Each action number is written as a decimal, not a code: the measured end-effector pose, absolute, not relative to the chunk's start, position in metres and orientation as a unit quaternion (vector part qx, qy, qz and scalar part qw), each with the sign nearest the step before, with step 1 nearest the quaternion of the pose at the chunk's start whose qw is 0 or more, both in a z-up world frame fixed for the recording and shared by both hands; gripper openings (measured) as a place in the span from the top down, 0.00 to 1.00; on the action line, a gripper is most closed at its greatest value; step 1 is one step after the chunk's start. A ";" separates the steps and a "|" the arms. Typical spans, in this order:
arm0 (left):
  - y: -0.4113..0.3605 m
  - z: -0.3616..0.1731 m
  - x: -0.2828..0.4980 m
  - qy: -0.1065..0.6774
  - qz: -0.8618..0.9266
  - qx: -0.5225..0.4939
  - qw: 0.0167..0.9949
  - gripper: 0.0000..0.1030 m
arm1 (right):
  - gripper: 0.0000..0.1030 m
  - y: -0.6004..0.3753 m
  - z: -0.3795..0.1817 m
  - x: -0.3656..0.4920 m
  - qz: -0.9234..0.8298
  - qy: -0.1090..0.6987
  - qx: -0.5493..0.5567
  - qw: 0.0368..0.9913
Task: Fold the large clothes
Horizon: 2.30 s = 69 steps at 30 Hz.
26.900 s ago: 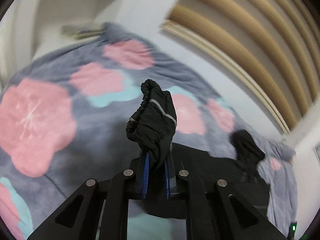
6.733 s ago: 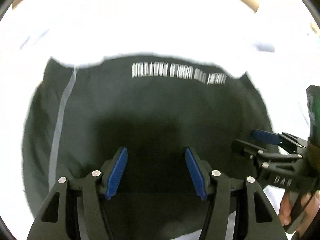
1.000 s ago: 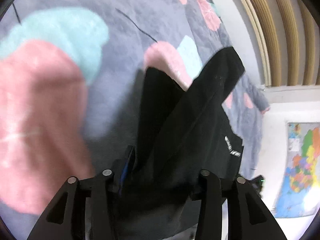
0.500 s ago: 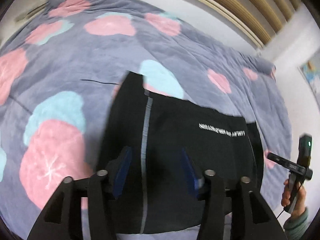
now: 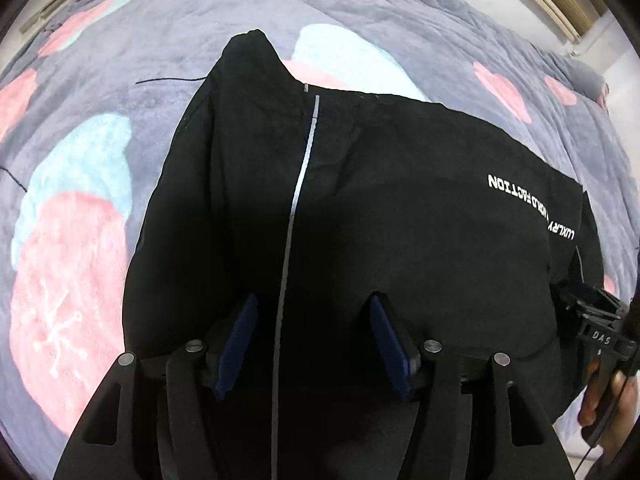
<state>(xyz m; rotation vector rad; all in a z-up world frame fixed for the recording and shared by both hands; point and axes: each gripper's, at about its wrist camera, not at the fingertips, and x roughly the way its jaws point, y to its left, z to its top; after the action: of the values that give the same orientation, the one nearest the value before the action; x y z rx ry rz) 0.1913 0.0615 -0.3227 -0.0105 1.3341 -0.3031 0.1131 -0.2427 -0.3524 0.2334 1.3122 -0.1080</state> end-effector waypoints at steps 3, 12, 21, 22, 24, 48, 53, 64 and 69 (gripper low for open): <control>0.064 -0.307 0.183 0.615 -0.150 -0.002 0.774 0.40 | 0.20 -0.250 -0.334 0.100 -0.053 0.612 0.141 0.776; 0.067 -0.226 0.130 0.560 -0.202 0.034 0.803 0.40 | 0.20 -0.263 -0.259 0.036 -0.082 0.585 0.191 0.784; 0.039 -0.131 0.099 0.477 -0.189 0.072 0.855 0.39 | 0.20 -0.239 -0.167 0.005 -0.097 0.537 0.180 0.818; 0.037 -0.120 0.094 0.468 -0.189 0.073 0.860 0.39 | 0.20 -0.234 -0.154 0.002 -0.100 0.528 0.173 0.825; 0.034 -0.095 0.084 0.447 -0.199 0.071 0.869 0.39 | 0.20 -0.227 -0.136 0.001 -0.105 0.514 0.160 0.836; 0.020 -0.026 -0.004 0.431 -0.187 0.081 0.879 0.36 | 0.16 -0.167 -0.041 -0.055 -0.144 0.447 0.048 0.881; 0.016 -0.030 -0.006 0.426 -0.170 0.103 0.883 0.36 | 0.16 -0.171 -0.045 -0.057 -0.143 0.454 0.052 0.878; 0.013 -0.041 -0.006 0.432 -0.158 0.111 0.881 0.36 | 0.16 -0.170 -0.056 -0.057 -0.132 0.464 0.053 0.874; 0.014 -0.043 -0.006 0.435 -0.154 0.111 0.880 0.36 | 0.16 -0.174 -0.060 -0.054 -0.126 0.468 0.060 0.873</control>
<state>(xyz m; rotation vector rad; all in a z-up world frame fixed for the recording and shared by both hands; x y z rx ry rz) -0.0056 0.0136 -0.0434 0.2320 0.9065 -0.3210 -0.0545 -0.1743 -0.0601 0.1251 0.9784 -0.2636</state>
